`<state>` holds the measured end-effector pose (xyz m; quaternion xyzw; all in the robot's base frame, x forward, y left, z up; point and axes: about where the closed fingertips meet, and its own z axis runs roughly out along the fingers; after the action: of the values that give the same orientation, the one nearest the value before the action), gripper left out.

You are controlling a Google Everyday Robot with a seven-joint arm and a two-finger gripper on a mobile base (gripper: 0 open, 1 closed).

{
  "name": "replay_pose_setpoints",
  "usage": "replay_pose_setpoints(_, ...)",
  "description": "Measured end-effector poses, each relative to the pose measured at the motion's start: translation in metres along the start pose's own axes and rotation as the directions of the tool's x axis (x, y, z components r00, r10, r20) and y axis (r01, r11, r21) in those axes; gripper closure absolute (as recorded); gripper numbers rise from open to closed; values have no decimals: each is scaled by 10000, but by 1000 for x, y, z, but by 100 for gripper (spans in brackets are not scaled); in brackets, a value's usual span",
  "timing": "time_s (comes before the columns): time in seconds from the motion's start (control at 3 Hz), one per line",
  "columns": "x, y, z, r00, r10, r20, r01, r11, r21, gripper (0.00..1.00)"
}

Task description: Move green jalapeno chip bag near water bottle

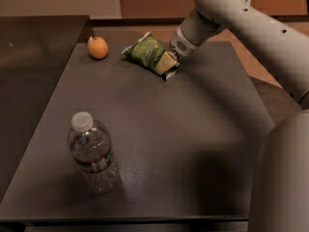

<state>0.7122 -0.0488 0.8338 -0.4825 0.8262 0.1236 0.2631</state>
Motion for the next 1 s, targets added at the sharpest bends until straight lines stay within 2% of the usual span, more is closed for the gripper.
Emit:
replay_pose_setpoints(0.33,5,18,-15,9993,-265,245,272,9992,-297,87)
replay_pose_setpoints(0.67,11,46,-38,9967,-760,289,778,9944,-709,100)
replay_pose_setpoints(1.0,20,78,-72,9903,-1388,76,1388,9845,-1070,100)
